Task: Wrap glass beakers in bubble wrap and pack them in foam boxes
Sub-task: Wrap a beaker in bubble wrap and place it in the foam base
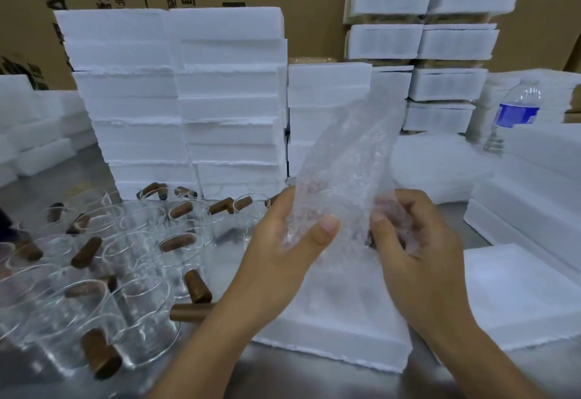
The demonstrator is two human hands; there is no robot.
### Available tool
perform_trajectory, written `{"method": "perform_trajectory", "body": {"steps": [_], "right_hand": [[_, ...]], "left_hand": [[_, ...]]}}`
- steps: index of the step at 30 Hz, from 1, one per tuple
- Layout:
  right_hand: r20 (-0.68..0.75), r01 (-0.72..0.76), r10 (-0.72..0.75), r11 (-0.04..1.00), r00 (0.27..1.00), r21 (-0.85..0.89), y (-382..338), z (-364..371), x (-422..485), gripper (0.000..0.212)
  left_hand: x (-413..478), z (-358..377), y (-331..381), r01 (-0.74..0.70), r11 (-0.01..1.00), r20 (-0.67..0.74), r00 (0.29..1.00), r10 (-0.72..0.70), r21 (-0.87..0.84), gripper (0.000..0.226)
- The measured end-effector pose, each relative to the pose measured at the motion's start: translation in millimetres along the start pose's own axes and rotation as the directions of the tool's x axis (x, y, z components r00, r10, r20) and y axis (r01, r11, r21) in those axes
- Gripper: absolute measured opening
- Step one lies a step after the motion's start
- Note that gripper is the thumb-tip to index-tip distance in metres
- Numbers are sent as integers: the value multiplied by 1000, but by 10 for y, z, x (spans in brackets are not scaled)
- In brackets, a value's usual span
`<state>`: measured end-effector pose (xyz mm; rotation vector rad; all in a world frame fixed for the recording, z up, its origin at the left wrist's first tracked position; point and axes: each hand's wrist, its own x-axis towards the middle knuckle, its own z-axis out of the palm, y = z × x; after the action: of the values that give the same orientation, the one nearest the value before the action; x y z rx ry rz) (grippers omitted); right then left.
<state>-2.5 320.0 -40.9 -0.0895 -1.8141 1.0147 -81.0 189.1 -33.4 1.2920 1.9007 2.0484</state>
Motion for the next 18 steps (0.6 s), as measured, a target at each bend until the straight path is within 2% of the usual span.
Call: {"method": "perform_trajectory", "body": {"steps": [3,10,14,18], "right_hand": [[0,131,-134,970,991,-206,7,3,2,23],[50,236,-231,955,972,-181,-55,-5,-41,22],[77,226,-216,960,973,-166,-67,-1,-81,18],[76,231,-220,953,972,-196,-56,30,-102,35]], "left_hand": [[1,14,-7,0,1000,-23,1000,0,-17,28],[-6,52,-30,11,1000,-14,1000,-11,-6,32],[-25,70,-31,-2,1000,26,1000,2,19,34],[-44,82,-47,19,1000,41,999,-20,25,39]]}}
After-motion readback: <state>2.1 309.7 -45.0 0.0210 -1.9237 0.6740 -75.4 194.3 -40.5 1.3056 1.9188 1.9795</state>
